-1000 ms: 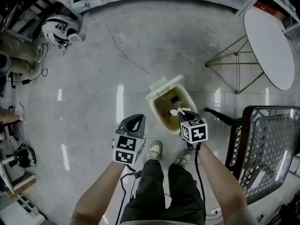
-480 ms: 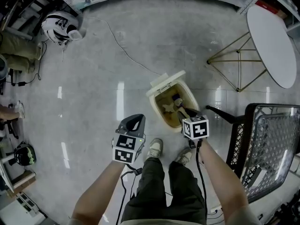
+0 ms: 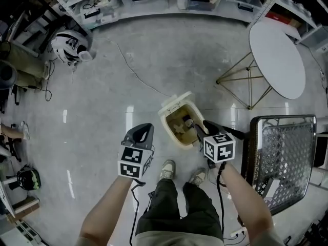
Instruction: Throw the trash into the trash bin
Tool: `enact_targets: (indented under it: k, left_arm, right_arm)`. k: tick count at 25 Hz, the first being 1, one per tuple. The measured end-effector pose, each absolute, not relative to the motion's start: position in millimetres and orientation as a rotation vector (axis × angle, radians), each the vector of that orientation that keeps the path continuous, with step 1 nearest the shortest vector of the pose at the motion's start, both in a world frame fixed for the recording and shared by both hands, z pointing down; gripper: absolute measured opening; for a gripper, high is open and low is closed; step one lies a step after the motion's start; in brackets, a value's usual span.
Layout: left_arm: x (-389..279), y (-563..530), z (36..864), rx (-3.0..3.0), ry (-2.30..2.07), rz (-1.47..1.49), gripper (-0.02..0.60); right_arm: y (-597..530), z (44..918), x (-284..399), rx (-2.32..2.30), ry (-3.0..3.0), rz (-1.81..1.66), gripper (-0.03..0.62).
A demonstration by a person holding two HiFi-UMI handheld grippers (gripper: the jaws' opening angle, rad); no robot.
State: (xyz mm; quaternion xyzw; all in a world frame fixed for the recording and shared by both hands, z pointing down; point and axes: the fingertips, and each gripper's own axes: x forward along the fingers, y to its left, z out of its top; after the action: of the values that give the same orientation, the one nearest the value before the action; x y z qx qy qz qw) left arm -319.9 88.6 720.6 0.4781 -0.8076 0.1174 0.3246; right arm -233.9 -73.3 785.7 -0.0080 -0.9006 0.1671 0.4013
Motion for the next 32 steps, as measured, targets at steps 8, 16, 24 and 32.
enact_targets:
  k: [8,16,24,32]
  left_arm:
    - [-320.8,63.9,595.2,1.385,-2.2,0.344,0.003]
    - [-295.3,30.0,458.0,1.566,-2.288,0.35,0.002]
    - [-258.0,14.9,319.3,1.773,-2.442,0.396,0.003]
    - [-201.9,13.5,229.9,1.88,-2.542,0.288,0.003]
  right_arm:
    - [-100.7,622.0,-218.2,0.039,-2.487,0.372,0.167]
    - [-117.2,458.7,-188.8,0.104,-2.696,0.321,0.172]
    - [-113.7,315.6,-130.8,0.164,-2.884,0.205,0.178]
    - [-104.5,218.4,-53.4,0.276,-3.054,0.185,0.189]
